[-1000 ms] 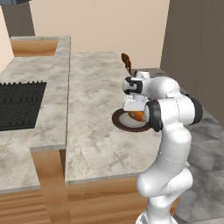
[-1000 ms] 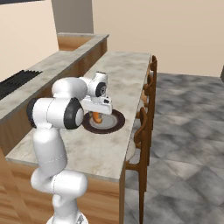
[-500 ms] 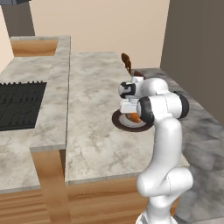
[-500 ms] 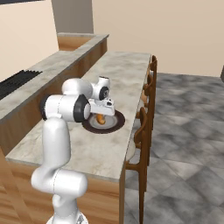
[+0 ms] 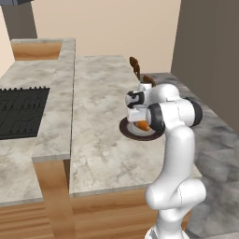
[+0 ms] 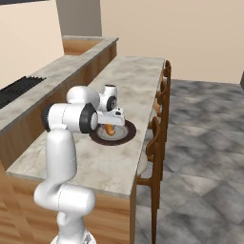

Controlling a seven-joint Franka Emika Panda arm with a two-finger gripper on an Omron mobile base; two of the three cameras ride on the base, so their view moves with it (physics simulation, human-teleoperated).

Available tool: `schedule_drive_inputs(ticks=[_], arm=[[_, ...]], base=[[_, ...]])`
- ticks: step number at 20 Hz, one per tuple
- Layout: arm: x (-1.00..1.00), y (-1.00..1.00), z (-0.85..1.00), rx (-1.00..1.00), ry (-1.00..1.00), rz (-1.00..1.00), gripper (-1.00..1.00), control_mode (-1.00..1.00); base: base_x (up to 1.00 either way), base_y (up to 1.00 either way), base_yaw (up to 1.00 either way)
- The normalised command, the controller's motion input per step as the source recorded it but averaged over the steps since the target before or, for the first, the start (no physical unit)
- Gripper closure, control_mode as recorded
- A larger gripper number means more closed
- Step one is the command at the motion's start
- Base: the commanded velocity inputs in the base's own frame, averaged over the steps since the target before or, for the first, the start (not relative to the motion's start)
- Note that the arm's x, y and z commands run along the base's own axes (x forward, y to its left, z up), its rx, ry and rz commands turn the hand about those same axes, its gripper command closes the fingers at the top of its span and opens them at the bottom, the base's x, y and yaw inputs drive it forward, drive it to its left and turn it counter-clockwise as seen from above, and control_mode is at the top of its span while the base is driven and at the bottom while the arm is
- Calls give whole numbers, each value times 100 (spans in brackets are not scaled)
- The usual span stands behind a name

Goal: Move the hot dog bun to the plate on the dining table and place the condiment next to that plate. Then navigate to the fridge and take the sausage and place it on the plate as well.

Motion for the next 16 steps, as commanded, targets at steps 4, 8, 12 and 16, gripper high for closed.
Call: schedule_drive_inputs(ticks=[4, 8, 12, 16], arm=[[-7, 1, -6, -7, -25, 0, -100, -100], [-7, 0, 23, -9, -17, 0, -100, -100], [-43, 0, 73, -5, -18, 0, -100, -100], [-97, 0, 100, 0, -14, 6, -100, -100]], base=[[0, 0, 0], [0, 0, 0], [0, 0, 0], [0, 0, 0]])
